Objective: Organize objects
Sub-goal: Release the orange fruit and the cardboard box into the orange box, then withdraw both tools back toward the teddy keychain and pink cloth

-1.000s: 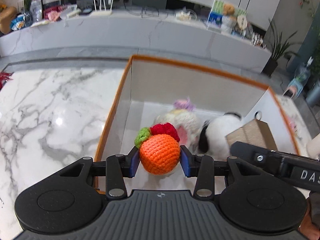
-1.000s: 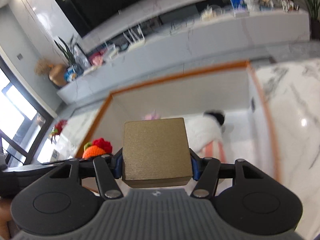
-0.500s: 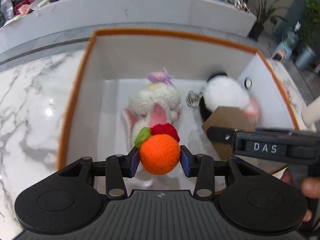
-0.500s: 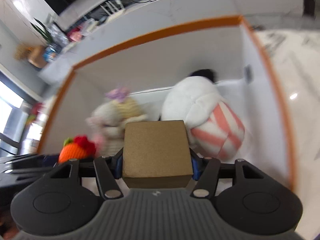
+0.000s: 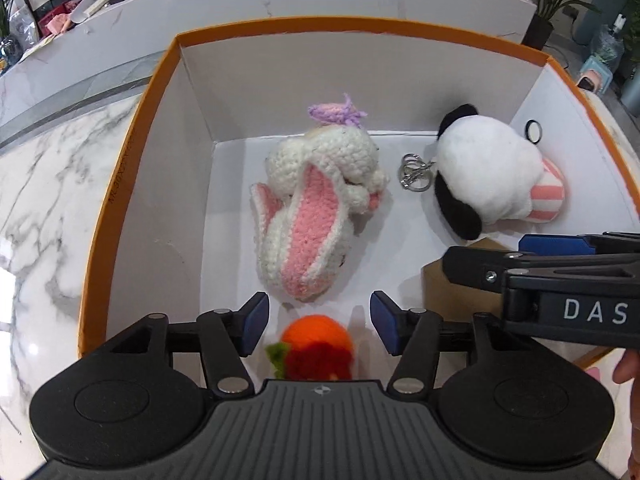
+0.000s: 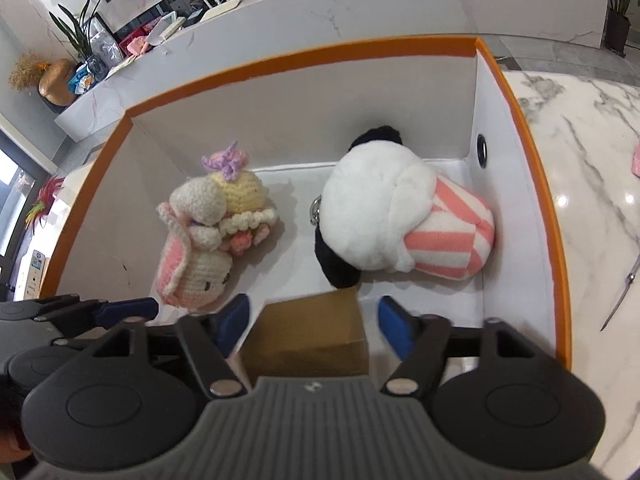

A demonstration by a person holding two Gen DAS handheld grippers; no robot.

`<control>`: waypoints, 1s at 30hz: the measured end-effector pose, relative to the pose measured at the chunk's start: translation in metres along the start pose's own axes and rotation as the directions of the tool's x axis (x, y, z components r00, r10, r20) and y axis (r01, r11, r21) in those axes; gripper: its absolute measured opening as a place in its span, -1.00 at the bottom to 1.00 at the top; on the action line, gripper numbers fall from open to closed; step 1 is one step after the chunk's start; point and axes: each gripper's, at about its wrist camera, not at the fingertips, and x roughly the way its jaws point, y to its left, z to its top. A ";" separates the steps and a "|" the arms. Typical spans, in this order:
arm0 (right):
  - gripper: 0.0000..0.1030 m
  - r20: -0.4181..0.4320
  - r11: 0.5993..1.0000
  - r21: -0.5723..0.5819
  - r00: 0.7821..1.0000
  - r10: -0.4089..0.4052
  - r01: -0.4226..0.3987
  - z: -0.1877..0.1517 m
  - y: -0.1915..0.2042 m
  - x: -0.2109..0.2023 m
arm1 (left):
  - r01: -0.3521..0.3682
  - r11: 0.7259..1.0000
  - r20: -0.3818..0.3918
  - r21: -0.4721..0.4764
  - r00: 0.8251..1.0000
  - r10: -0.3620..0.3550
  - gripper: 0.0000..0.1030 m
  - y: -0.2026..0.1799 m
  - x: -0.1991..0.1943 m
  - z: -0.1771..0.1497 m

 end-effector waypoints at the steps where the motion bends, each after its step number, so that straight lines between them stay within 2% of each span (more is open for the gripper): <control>1: 0.51 0.001 1.000 -0.003 1.000 0.000 0.001 0.000 0.001 -0.001 | 0.004 1.000 0.001 -0.002 1.000 -0.004 0.27 -0.001 -0.001 0.002; 12: 0.59 0.066 0.999 -0.011 0.997 0.036 -0.035 0.001 0.003 -0.024 | 0.047 0.999 0.068 -0.027 0.997 -0.045 0.27 0.003 -0.025 0.004; 20: 0.63 0.144 0.998 -0.046 0.988 0.053 -0.046 -0.004 0.010 -0.064 | 0.058 0.998 0.134 -0.033 0.990 -0.053 0.27 0.012 -0.059 -0.002; 26: 0.73 0.199 0.990 -0.136 0.978 0.058 -0.031 -0.022 0.025 -0.110 | 0.072 0.997 0.181 -0.031 0.981 -0.065 0.28 0.027 -0.097 -0.023; 30: 0.75 0.205 0.978 -0.208 0.977 0.064 -0.020 -0.048 0.038 -0.134 | 0.033 0.997 0.182 -0.066 0.983 -0.021 0.31 0.049 -0.110 -0.051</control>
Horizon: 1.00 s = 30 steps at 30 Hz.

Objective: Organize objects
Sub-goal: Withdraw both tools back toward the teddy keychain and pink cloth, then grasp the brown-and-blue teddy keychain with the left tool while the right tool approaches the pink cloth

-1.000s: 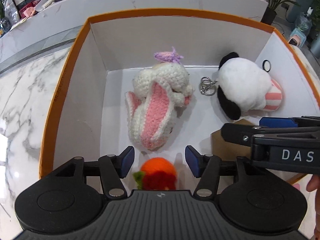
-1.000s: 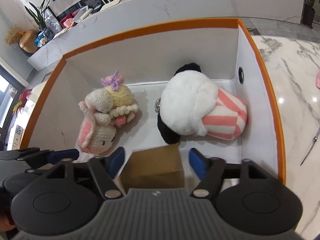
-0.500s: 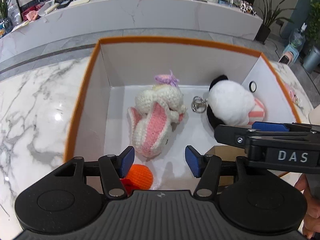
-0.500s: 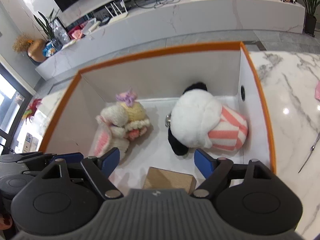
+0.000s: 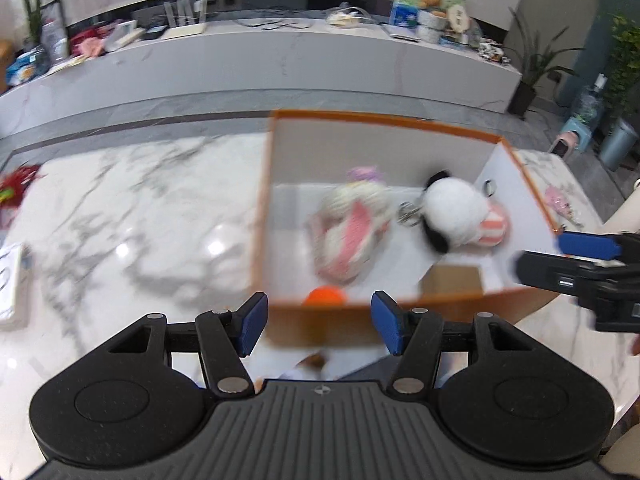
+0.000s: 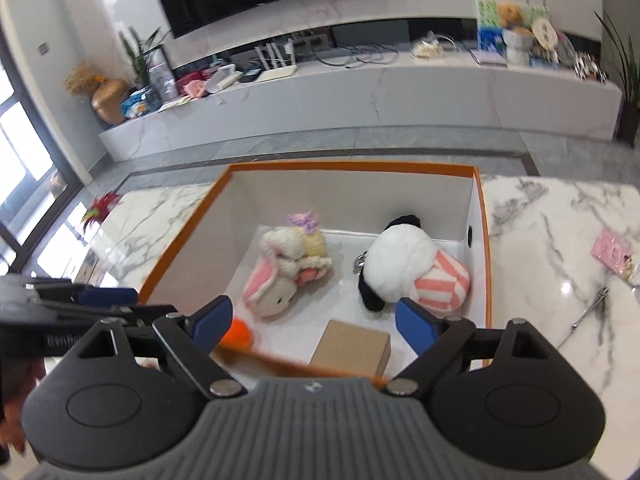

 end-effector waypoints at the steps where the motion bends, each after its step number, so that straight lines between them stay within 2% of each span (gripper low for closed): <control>1: 0.78 -0.005 1.000 -0.019 1.000 0.006 -0.006 -0.006 0.004 -0.005 | -0.019 1.000 -0.008 -0.004 1.000 0.019 0.31 0.006 -0.002 -0.006; 5: 0.81 -0.051 0.998 -0.057 0.998 0.035 -0.038 -0.032 0.016 -0.013 | -0.088 0.995 -0.041 -0.039 0.995 0.087 0.31 0.032 -0.005 -0.029; 8: 0.81 -0.079 0.996 -0.073 0.996 0.041 -0.047 -0.048 0.022 -0.014 | -0.076 0.992 -0.053 -0.101 0.996 0.071 0.31 0.050 -0.002 -0.052; 10: 0.81 -0.087 0.997 -0.072 0.996 0.028 -0.034 -0.059 0.021 -0.018 | -0.054 0.994 -0.072 -0.092 0.996 0.048 0.31 0.056 0.004 -0.067; 12: 0.82 -0.086 0.999 -0.035 0.996 0.029 -0.032 -0.071 0.016 -0.022 | -0.052 0.999 -0.078 -0.016 0.996 0.050 0.31 0.053 0.014 -0.079; 14: 0.82 -0.108 0.999 -0.007 0.994 0.033 -0.034 -0.081 0.010 -0.021 | -0.062 0.991 -0.045 0.119 0.997 0.068 0.31 0.040 0.020 -0.085; 17: 0.82 -0.115 0.999 -0.032 0.993 0.010 -0.013 -0.086 0.009 -0.020 | -0.126 0.952 0.013 0.278 0.992 0.128 0.31 0.020 0.025 -0.093; 19: 0.82 -0.114 0.999 -0.033 0.993 0.003 -0.007 -0.088 0.006 -0.021 | -0.149 0.929 0.041 0.338 0.989 0.144 0.31 0.012 0.027 -0.094; 25: 0.82 -0.143 1.000 -0.010 0.989 -0.025 0.023 -0.093 -0.014 -0.014 | -0.151 0.913 0.028 0.379 0.988 0.151 0.37 0.001 0.038 -0.091; 30: 0.84 -0.185 0.999 0.008 0.982 -0.047 0.049 -0.098 -0.030 0.002 | -0.136 0.916 0.010 0.377 0.990 0.143 0.52 0.000 0.044 -0.086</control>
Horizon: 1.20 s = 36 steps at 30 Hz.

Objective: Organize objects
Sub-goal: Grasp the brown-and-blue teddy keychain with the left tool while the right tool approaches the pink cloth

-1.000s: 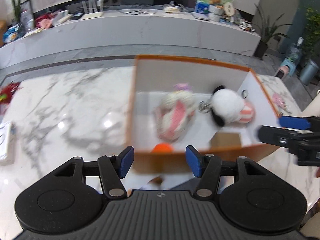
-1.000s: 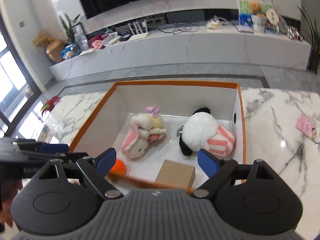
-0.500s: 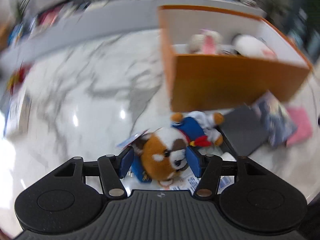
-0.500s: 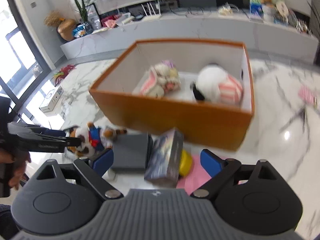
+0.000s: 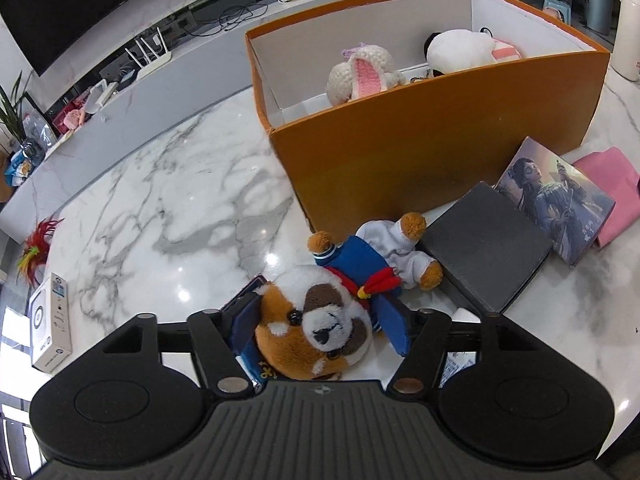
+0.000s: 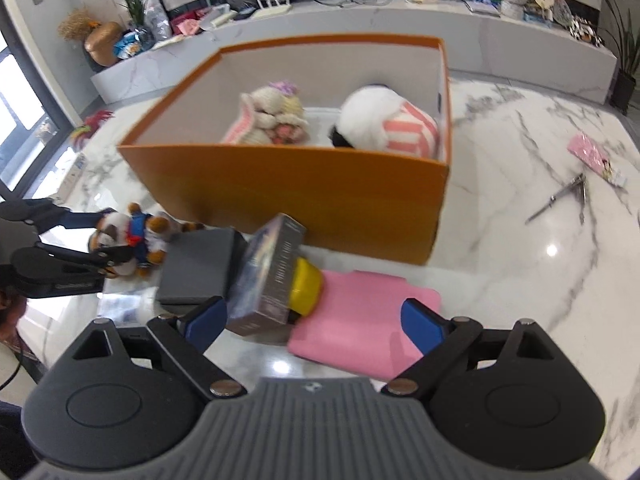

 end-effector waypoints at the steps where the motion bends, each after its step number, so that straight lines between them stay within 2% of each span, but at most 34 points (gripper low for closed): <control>1: 0.84 -0.010 1.000 0.003 1.000 0.004 -0.004 0.000 -0.003 0.004 | 0.002 1.000 -0.004 0.002 1.000 -0.002 0.58 0.000 0.002 0.001; 4: 0.85 -0.027 0.999 0.023 0.999 0.033 -0.032 0.002 -0.012 0.013 | -0.004 1.000 -0.014 0.009 1.000 0.004 0.61 0.000 0.008 0.003; 8: 0.89 0.006 0.995 0.064 0.997 0.072 -0.073 0.011 -0.028 0.018 | 0.015 1.000 -0.021 -0.009 1.000 -0.015 0.61 0.003 0.008 0.005; 15: 0.89 -0.014 0.985 0.119 0.991 0.130 -0.127 0.025 -0.060 0.049 | 0.137 0.987 -0.061 -0.087 0.988 -0.142 0.61 0.014 -0.001 0.000; 18: 0.89 -0.034 0.984 0.100 0.988 0.149 -0.145 0.028 -0.062 0.060 | 0.172 0.976 -0.064 -0.131 0.981 -0.181 0.61 0.017 -0.004 0.000; 22: 0.94 -0.111 0.976 0.109 0.974 0.199 -0.187 0.025 -0.062 0.066 | 0.165 0.972 -0.049 -0.166 0.983 -0.176 0.61 0.020 -0.003 0.003; 29: 0.95 -0.209 0.981 -0.075 0.965 0.158 -0.177 -0.003 -0.041 0.049 | 0.134 0.984 0.022 -0.117 0.991 -0.132 0.61 0.012 -0.006 0.011; 32: 0.99 -0.231 0.974 -0.166 0.966 0.116 -0.157 -0.015 -0.026 0.048 | 0.120 0.988 0.003 -0.100 0.993 -0.120 0.61 0.007 0.000 0.012; 36: 0.98 -0.224 0.958 -0.275 0.974 0.020 -0.083 -0.021 -0.005 0.052 | 0.110 0.992 -0.012 -0.065 0.994 -0.111 0.61 0.002 0.007 0.011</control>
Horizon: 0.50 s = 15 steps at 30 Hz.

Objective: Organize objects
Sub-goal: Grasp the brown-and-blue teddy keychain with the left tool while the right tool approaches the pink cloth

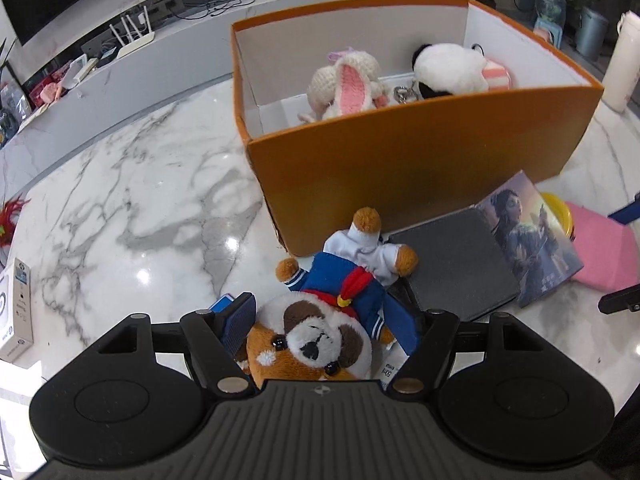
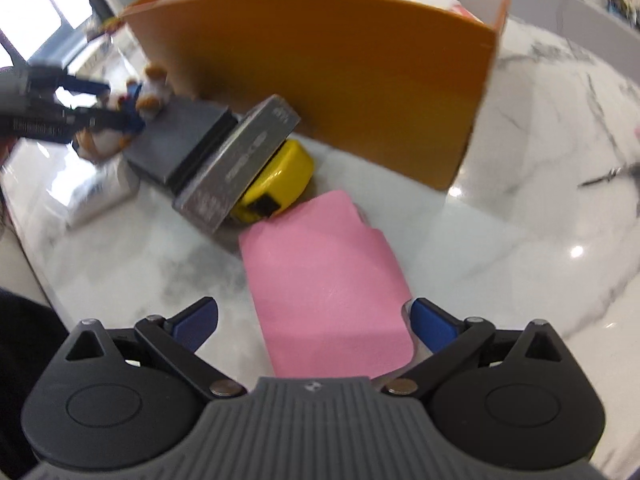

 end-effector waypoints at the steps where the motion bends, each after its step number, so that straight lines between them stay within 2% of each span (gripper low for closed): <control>1: 0.99 -0.007 1.000 -0.015 1.000 -0.020 0.020 0.001 0.004 0.004 | -0.003 1.000 0.000 0.005 1.000 0.003 0.61 0.000 0.001 0.000; 6: 0.99 -0.009 0.994 -0.073 0.997 -0.080 0.079 0.001 0.007 0.014 | 0.013 0.999 -0.002 0.031 1.000 -0.013 0.61 0.003 0.010 -0.001; 12: 0.99 -0.009 0.994 -0.082 0.997 -0.074 0.073 0.002 0.004 0.015 | 0.066 0.997 -0.026 0.035 0.998 -0.066 0.61 0.009 0.024 -0.003; 15: 0.99 -0.010 0.994 -0.083 0.997 -0.074 0.072 0.003 0.004 0.016 | 0.092 0.994 -0.066 0.051 0.994 -0.088 0.62 0.010 0.035 -0.006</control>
